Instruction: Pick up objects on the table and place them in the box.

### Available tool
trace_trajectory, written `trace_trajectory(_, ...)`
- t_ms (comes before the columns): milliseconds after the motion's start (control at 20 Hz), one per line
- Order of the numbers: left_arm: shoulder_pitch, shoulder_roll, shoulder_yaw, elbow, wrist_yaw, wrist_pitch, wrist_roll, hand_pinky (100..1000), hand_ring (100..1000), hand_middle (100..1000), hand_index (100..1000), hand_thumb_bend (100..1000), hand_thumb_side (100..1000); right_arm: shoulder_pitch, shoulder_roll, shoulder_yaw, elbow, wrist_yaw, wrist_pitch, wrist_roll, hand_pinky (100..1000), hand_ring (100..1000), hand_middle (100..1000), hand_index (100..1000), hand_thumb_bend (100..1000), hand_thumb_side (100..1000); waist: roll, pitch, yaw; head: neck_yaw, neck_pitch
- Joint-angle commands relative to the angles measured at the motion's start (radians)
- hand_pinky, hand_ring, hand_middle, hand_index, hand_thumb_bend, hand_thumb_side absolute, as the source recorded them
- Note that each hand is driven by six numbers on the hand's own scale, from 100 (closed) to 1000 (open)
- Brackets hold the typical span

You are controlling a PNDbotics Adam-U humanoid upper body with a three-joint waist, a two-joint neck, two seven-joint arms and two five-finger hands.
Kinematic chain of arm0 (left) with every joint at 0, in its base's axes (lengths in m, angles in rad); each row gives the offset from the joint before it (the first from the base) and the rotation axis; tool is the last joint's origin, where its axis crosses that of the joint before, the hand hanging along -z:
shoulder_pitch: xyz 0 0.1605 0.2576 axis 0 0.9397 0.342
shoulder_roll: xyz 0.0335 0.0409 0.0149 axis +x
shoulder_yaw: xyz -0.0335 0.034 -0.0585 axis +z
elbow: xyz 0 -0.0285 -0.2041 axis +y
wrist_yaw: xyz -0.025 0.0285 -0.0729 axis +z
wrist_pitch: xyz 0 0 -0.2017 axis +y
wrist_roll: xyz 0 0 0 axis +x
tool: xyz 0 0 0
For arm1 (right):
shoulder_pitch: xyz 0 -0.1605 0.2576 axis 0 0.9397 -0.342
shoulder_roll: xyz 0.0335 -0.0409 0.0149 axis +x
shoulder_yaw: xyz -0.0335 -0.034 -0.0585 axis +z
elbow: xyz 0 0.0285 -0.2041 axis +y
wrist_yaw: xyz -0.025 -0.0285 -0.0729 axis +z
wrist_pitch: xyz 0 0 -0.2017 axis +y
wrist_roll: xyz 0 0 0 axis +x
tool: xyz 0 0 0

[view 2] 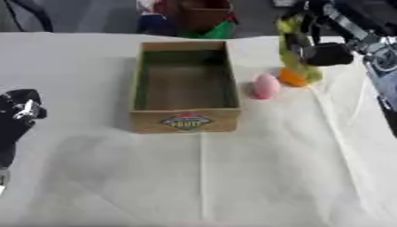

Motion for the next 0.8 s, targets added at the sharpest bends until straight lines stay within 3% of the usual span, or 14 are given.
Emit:
trace_trajectory(50, -0.028, 0.004, -0.007, -0.021, 0.008, 0.0, -0.011, 635, 535, 502, 668, 171, 256, -0.063, 0.021, -0.003, 0.056, 0.032, -0.026, 0.007, 307, 489, 729, 760, 100, 214, -0.001, -0.008, 0.015, -0.021, -0.018)
trace_trajectory(500, -0.106, -0.017, -0.04, -0.027, 0.017, 0.007, -0.044, 635, 535, 502, 667, 171, 256, -0.151, 0.118, -0.018, 0.223, 0.15, -0.098, 0.013, 359, 519, 772, 786, 100, 231, -0.014, 0.025, 0.109, -0.089, -0.06)
trace_trajectory(700, -0.117, -0.021, -0.045, -0.028, 0.019, 0.008, -0.049, 635, 535, 502, 667, 172, 257, -0.164, 0.151, -0.02, 0.29, 0.253, -0.148, 0.019, 530, 694, 818, 841, 100, 393, -0.018, 0.033, 0.128, -0.1, -0.066)
trace_trajectory(800, -0.117, -0.022, -0.046, -0.026, 0.019, 0.009, -0.05, 635, 535, 502, 667, 173, 258, -0.164, 0.157, -0.016, 0.305, 0.321, -0.183, 0.04, 625, 777, 848, 863, 165, 485, -0.019, 0.034, 0.13, -0.101, -0.066)
